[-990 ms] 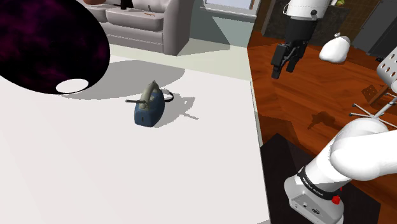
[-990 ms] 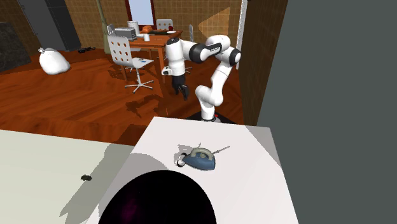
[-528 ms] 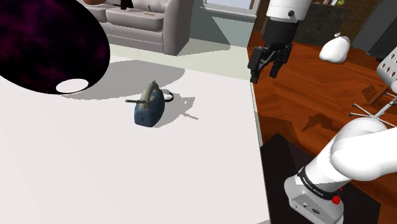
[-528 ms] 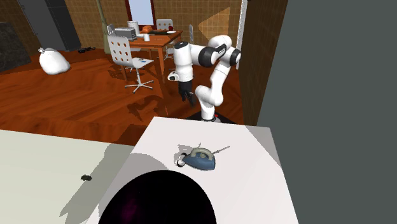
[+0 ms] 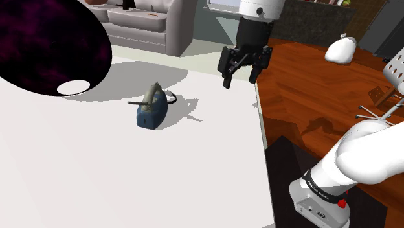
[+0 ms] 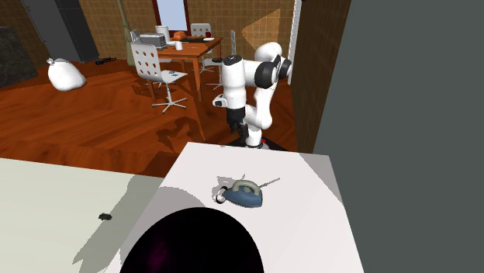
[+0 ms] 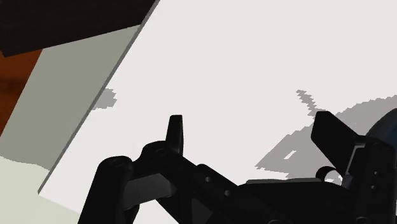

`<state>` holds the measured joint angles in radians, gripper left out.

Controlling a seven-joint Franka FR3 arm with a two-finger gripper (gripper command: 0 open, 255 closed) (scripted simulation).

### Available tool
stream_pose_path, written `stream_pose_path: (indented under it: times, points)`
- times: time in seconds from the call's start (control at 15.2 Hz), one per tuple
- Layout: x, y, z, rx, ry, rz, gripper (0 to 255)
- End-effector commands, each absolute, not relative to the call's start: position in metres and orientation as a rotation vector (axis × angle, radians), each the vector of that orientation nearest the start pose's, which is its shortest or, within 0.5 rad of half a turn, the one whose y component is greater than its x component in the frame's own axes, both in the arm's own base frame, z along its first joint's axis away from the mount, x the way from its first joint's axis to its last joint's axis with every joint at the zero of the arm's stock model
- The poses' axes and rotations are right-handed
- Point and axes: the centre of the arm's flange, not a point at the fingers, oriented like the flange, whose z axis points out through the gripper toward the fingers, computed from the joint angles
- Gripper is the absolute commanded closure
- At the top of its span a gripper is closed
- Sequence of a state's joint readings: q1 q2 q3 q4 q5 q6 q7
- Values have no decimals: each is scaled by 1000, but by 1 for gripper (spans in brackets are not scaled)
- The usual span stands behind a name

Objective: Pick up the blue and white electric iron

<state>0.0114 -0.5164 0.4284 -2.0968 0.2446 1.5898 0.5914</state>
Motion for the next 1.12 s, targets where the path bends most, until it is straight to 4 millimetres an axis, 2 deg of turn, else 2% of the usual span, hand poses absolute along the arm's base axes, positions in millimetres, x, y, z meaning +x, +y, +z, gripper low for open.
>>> stream_pose_path:
  times: [0.0,0.53,1.06]
  points:
    - [344,252,595,-3093,372,56,0]
    - [379,347,597,-3053,514,8,0]
    - [423,438,601,-3005,653,-39,0]
